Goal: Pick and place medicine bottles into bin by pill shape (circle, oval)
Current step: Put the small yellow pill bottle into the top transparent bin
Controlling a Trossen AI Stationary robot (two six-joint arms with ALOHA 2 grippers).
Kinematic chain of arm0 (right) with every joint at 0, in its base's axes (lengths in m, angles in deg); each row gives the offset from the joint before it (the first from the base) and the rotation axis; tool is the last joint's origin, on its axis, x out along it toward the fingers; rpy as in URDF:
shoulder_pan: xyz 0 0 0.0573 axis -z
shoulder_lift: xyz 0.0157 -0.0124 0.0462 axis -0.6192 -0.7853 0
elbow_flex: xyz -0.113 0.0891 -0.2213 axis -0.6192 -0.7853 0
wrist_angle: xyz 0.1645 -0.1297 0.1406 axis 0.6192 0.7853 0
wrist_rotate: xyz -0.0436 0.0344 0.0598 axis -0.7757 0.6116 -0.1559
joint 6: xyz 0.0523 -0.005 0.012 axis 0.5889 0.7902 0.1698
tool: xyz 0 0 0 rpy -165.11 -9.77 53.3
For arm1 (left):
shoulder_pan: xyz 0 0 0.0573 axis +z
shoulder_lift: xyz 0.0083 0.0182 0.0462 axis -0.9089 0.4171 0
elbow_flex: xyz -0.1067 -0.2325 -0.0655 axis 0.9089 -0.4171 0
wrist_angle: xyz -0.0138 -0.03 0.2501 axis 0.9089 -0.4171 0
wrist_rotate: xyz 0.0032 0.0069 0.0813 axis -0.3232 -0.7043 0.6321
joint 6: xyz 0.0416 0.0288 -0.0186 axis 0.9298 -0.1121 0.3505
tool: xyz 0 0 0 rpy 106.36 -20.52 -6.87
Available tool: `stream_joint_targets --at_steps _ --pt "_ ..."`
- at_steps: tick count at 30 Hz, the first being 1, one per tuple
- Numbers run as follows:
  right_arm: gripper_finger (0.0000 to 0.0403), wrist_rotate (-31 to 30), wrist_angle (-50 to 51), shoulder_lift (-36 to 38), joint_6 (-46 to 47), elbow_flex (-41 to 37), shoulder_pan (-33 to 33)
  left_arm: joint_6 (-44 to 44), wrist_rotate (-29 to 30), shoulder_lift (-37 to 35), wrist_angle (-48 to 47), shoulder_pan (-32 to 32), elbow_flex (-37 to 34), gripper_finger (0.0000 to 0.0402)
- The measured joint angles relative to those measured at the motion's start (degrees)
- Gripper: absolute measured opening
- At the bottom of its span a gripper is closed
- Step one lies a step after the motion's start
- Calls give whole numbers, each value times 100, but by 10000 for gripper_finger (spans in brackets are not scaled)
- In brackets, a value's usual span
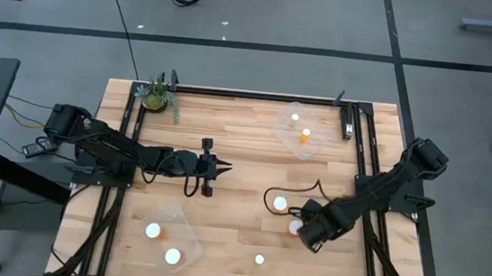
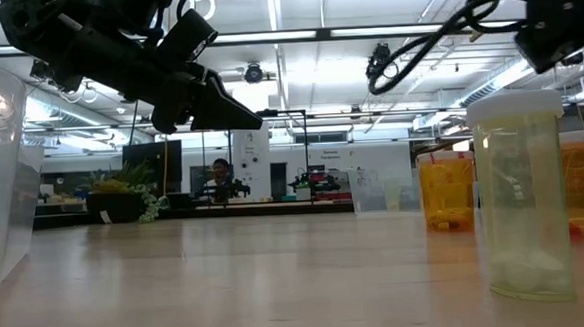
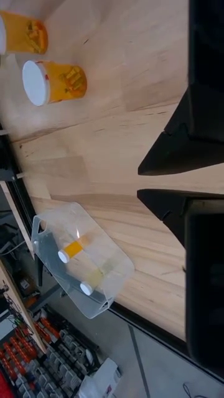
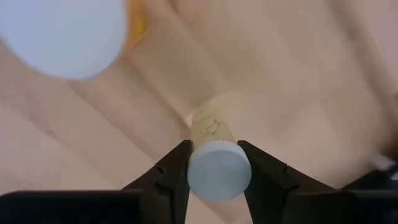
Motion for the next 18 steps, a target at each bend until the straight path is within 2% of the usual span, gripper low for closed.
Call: stream_joint_targets --at_steps 10,18 --pt "131 -525 661 810 -787 0 830 0 0 0 -10 0 0 52" --pt "130 -696 806 1200 -1700 2 1753 0 0 0 -8 1 0 57"
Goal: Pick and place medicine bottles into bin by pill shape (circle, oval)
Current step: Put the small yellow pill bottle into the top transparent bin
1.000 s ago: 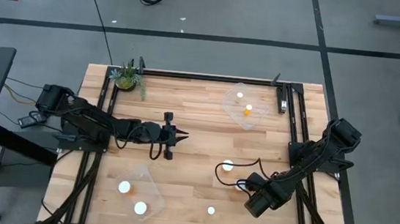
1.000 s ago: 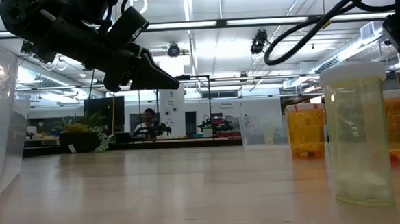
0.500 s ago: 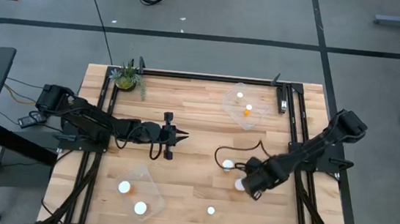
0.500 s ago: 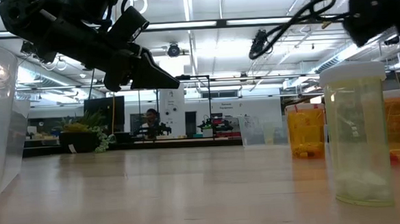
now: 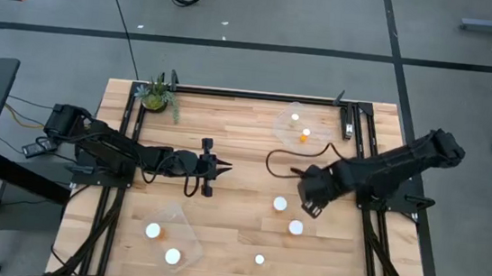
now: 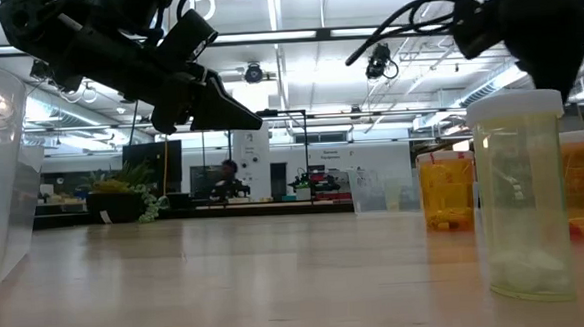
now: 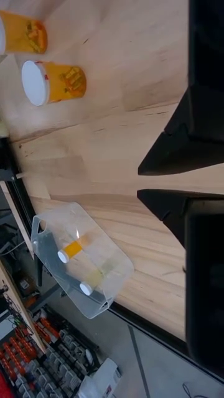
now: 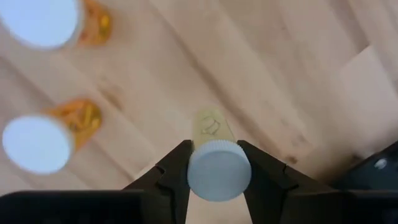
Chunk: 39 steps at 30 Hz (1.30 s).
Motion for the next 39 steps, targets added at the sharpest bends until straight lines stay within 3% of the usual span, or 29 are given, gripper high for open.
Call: stream_joint_targets --at_steps 10,19,28,39 --pt "129 -19 23 1 -1410 108 1338 55 1 0 7 1 0 51" --pt "129 -431 73 -96 -2528 1113 2287 55 0 0 7 -1 0 59" --pt "129 -470 225 -903 -3639 2067 3211 136 0 0 4 1 0 52" --pt "129 -469 11 -1901 -4637 2317 4152 136 0 0 -26 1 0 59"
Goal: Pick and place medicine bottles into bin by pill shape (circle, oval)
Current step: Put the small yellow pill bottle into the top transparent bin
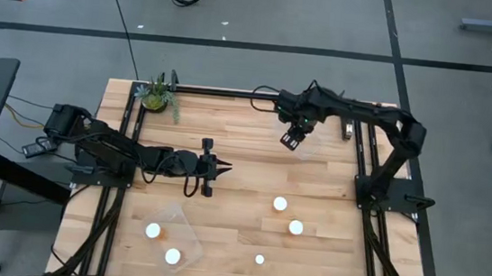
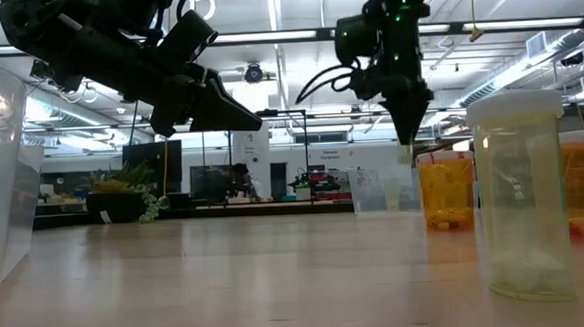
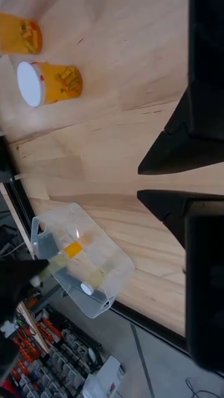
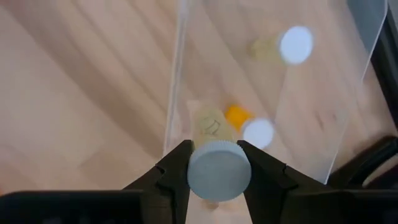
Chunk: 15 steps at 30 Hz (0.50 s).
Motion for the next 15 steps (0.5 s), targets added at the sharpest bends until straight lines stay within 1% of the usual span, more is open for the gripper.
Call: stream_joint_targets --at_steps 7,15 --pt "129 5 -447 -236 -404 -9 375 -5 0 0 2 0 0 51" --pt "129 145 -848 -633 -640 -11 468 -52 0 0 -67 0 2 59"
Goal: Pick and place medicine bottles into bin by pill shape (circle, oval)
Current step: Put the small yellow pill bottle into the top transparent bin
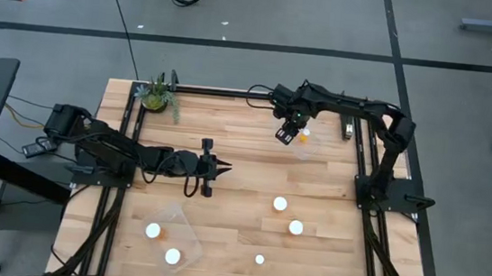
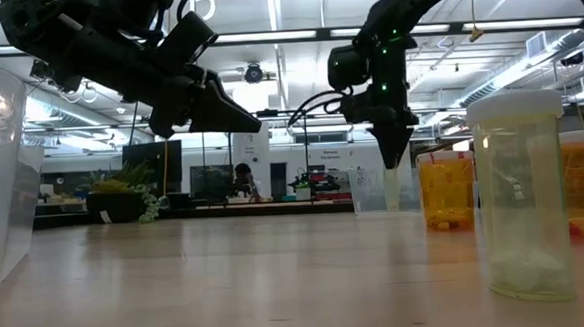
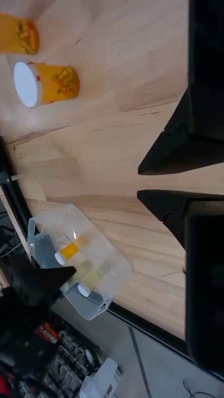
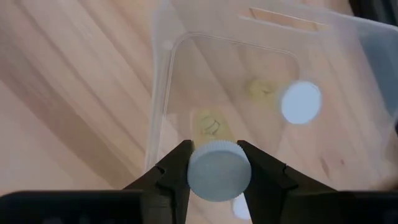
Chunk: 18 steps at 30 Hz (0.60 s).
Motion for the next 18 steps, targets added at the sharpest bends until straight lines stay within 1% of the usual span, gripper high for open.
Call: stream_joint_targets --at_steps 10,18 --pt "129 46 -251 -530 -209 -7 125 -95 0 0 -16 0 0 52" --pt "129 71 -314 -585 -213 -7 151 -90 0 0 -18 -1 0 61"
